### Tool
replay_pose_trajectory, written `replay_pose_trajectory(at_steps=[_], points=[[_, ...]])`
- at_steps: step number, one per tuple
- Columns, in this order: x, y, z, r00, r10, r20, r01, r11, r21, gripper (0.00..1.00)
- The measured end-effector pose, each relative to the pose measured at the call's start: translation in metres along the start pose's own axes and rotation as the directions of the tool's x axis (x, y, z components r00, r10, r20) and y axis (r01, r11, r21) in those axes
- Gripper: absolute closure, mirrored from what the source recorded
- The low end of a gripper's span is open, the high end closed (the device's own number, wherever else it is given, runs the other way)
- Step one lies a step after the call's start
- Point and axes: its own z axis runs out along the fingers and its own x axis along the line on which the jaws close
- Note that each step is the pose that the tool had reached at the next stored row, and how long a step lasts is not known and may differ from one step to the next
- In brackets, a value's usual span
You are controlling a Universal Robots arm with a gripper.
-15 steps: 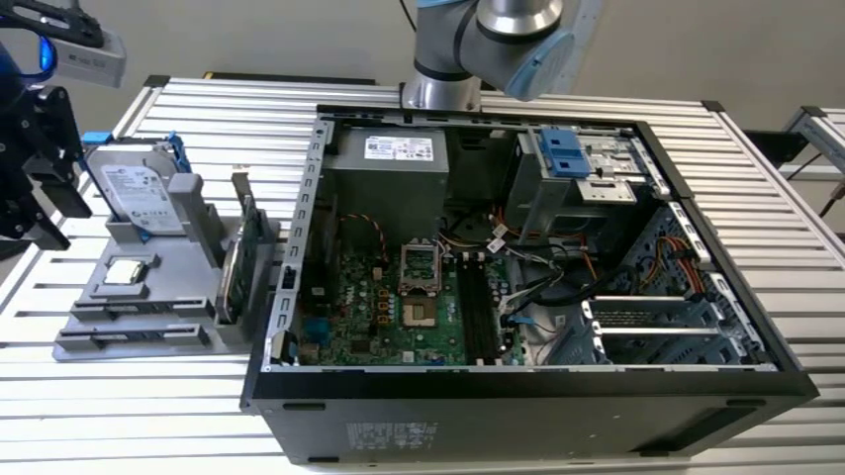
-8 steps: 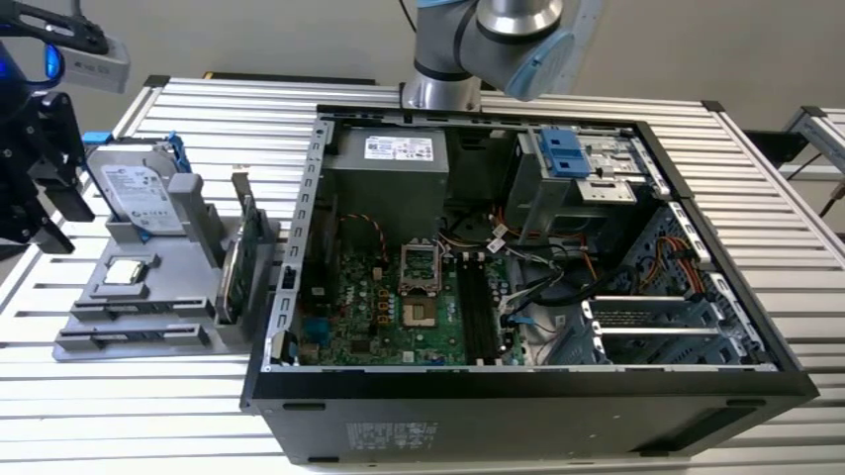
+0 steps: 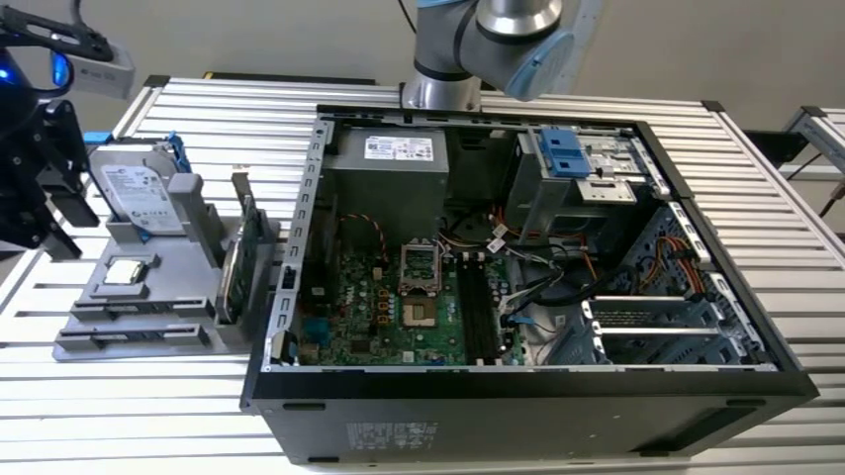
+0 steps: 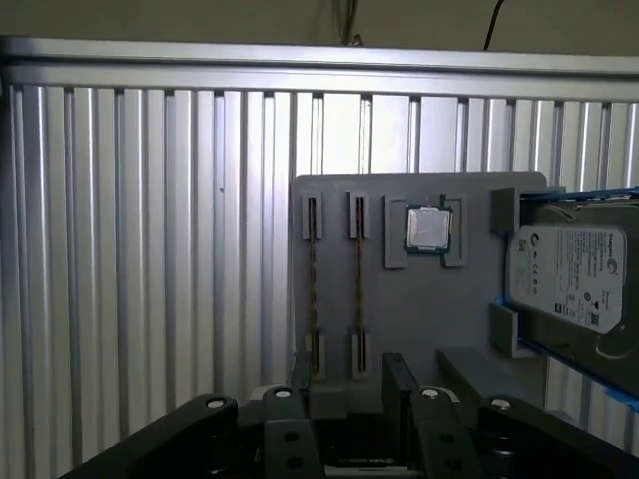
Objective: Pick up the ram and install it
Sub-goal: 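Pick up the ram and move it above insertion slot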
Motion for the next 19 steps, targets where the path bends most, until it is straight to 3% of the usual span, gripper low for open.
replay_pose_trajectory(at_steps=[19], points=[[0.0003,0.0,0.0177,1.0,-0.004,0.0,0.004,1.0,0.0058,0.0]])
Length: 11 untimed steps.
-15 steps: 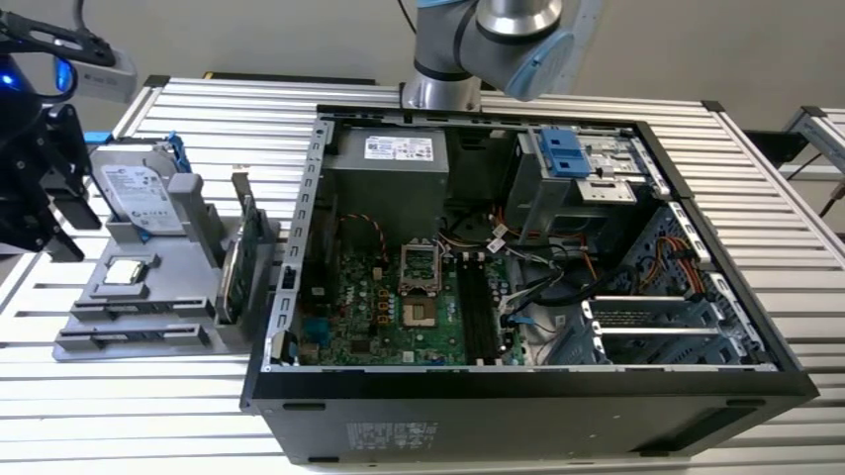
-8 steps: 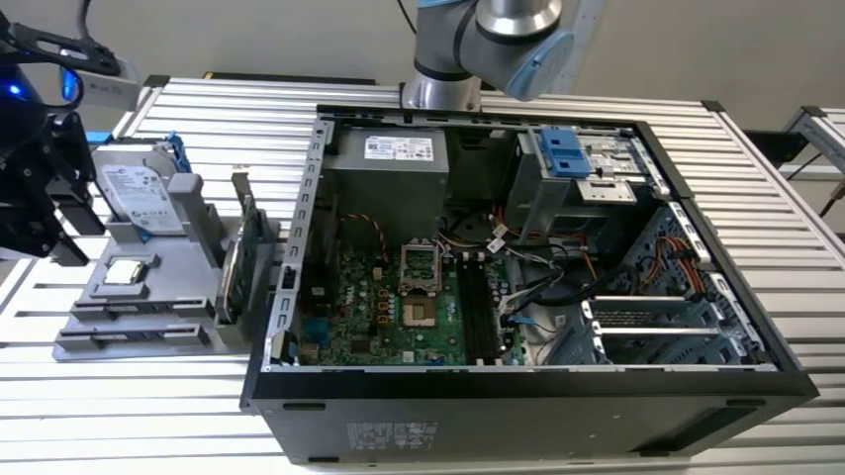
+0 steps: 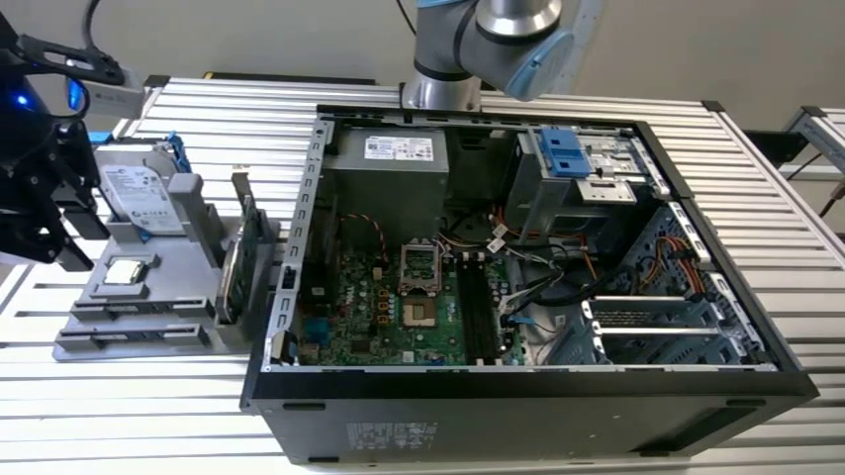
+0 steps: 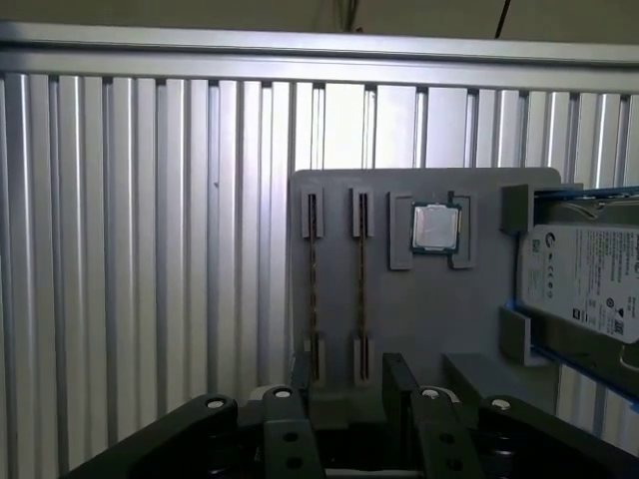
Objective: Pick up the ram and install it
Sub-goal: 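Pick up the ram and move it above insertion slot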
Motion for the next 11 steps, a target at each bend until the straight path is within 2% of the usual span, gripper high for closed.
replay_pose_trajectory(at_steps=[11], points=[[0.0001,0.0001,0.0086,1.0,0.0,-0.0001,0.0,1.0,0.0011,0.0]])
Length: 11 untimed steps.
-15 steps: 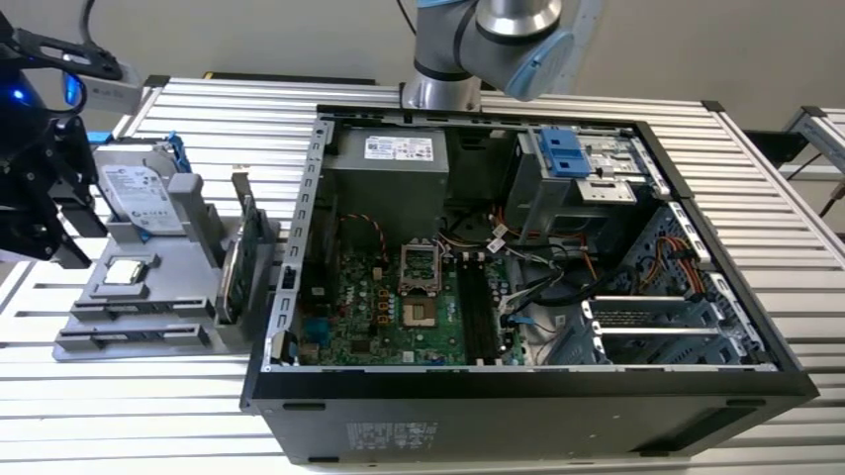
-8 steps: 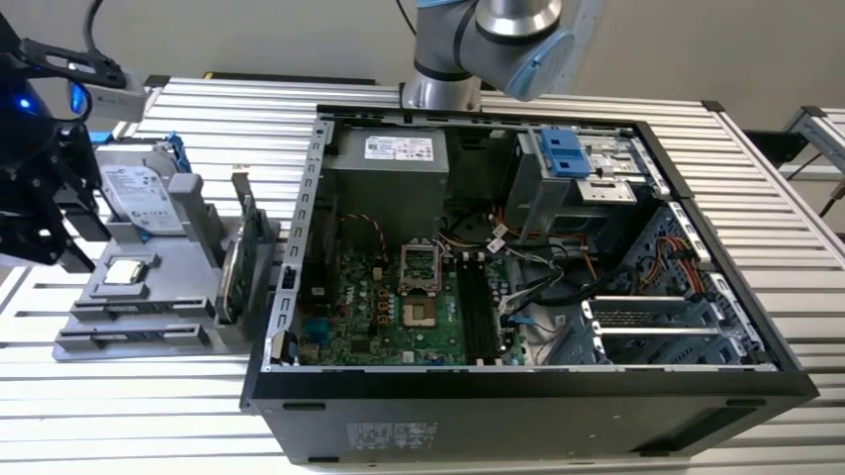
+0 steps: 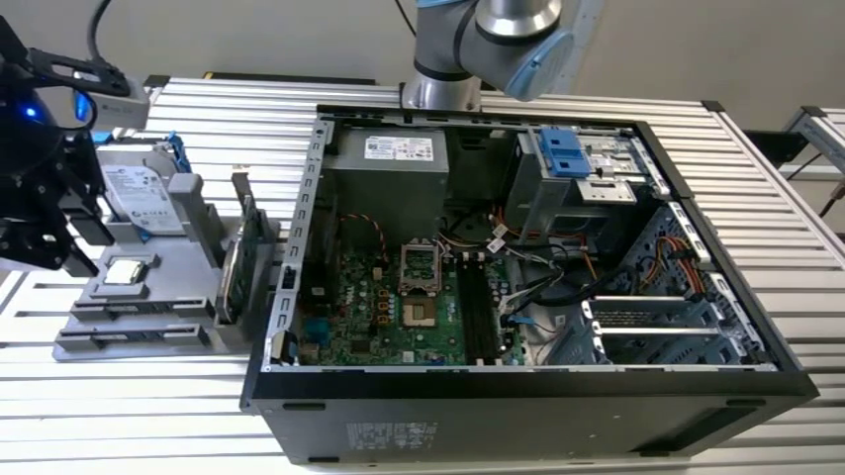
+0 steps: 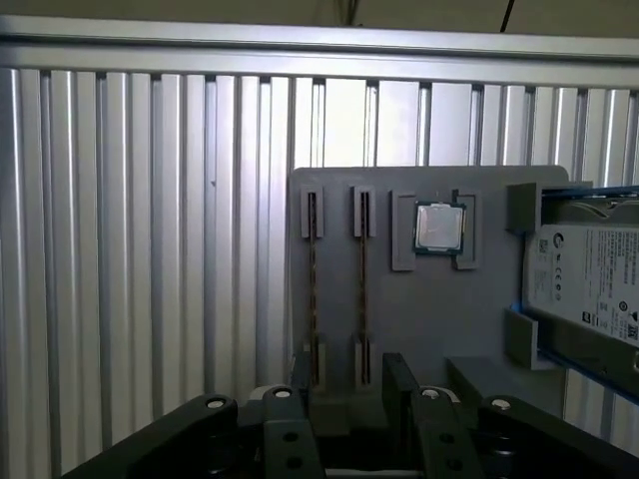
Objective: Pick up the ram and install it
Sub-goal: 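Pick up the ram and move it above insertion slot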
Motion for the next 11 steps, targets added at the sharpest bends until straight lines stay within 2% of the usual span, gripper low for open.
replay_pose_trajectory(at_steps=[11], points=[[0.0001,0.0001,0.0063,1.0,0.0,0.0,0.0,1.0,0.0002,0.0]])
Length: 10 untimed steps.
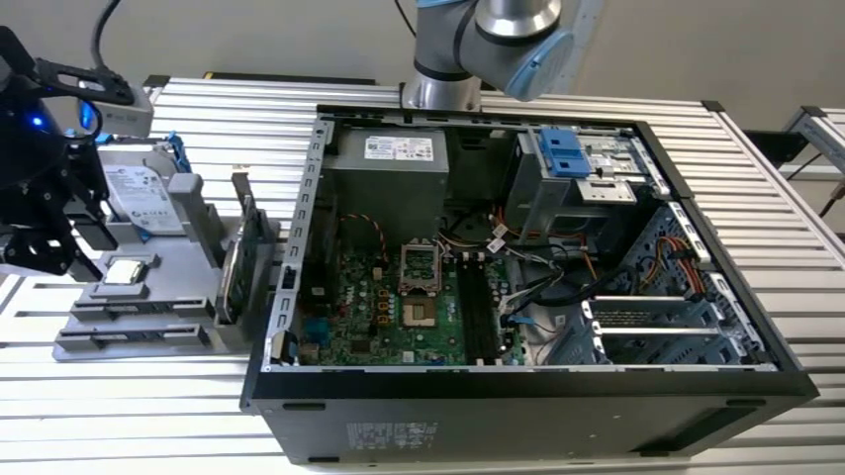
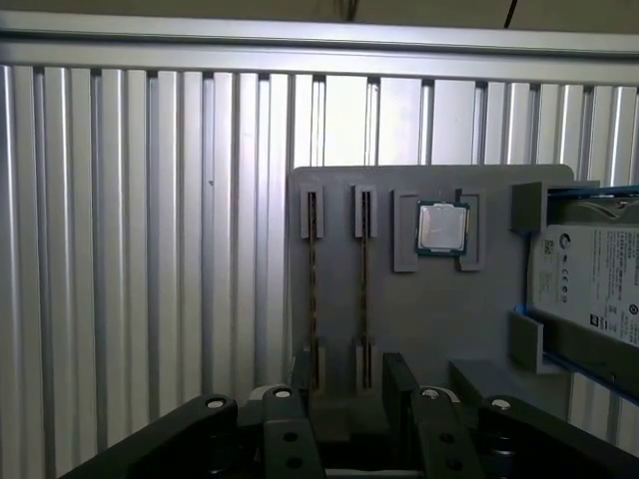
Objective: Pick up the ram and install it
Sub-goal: 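Pick up the ram and move it above insertion slot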
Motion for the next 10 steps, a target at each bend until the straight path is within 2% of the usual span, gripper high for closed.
replay_pose_trajectory(at_steps=[10], points=[[0.0001,0.0001,0.0078,1.0,0.0,-0.0001,0.0,1.0,0.0,0.0]])
